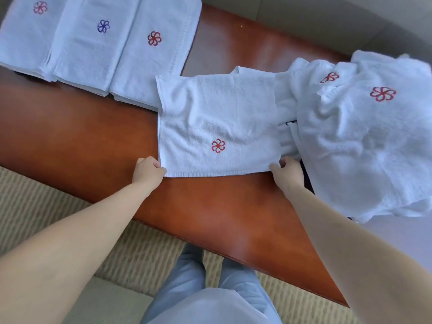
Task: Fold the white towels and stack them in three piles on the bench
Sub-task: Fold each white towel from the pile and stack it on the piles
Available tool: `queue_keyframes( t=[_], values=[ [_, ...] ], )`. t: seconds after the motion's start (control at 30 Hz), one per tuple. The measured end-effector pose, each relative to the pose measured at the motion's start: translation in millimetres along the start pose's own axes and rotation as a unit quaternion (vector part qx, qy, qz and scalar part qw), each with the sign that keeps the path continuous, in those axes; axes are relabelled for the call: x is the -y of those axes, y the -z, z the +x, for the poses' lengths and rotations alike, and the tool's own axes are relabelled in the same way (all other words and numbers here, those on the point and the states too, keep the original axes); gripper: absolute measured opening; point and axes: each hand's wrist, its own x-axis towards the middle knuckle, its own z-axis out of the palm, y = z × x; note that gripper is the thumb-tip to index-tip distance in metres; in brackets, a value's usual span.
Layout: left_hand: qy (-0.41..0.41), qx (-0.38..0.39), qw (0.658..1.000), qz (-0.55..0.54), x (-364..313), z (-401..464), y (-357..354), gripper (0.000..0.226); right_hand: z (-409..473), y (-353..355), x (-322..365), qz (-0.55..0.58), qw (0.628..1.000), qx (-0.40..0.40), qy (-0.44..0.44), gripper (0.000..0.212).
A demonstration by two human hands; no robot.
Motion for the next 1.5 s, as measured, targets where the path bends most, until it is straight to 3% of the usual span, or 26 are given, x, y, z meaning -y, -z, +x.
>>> queue_keyframes(
  t=[0.1,0.33,0.43,0.53,0.63,0.83,1.07,1.23,1.33,1.5],
  values=[
    [0.0,0.01,1.0,-0.006,-3,1,-2,0.009,1,-3,2,0.07,0.997,0.01,-0.015,0.009],
    [-0.008,0.04,0.997,-0.058,1,4,1,0.018,6,1,2,0.136,0.989,0.036,-0.037,0.044],
    [-0.015,0.054,0.997,-0.055,3,6,1,0.017,11,0,-5,0.164,0.985,0.036,-0.048,0.036],
    [0.033,0.081,0.987,-0.137,1,6,5,0.015,10,2,-7,0.181,0.981,0.029,-0.058,0.035],
    [0.084,0.095,0.956,-0.263,-3,0,21,0.021,4,13,1,0.222,0.972,0.023,-0.076,0.011],
    [0.079,0.088,0.903,-0.413,-34,-14,87,0.025,-21,63,54,0.37,0.923,0.048,-0.094,0.033],
    [0.049,0.096,0.814,-0.57,-102,-31,178,0.015,-54,131,137,0.505,0.858,0.063,-0.061,0.003],
    [0.011,0.08,0.764,-0.64,-121,-64,225,0.007,-88,176,177,0.513,0.856,0.064,-0.005,0.004],
    [-0.015,0.068,0.737,-0.672,-128,-87,247,0.01,-111,200,196,0.533,0.845,0.044,0.024,0.015],
    [-0.042,0.031,0.715,-0.697,-124,-134,265,0.013,-146,226,201,0.568,0.82,0.042,0.056,0.014]
  ],
)
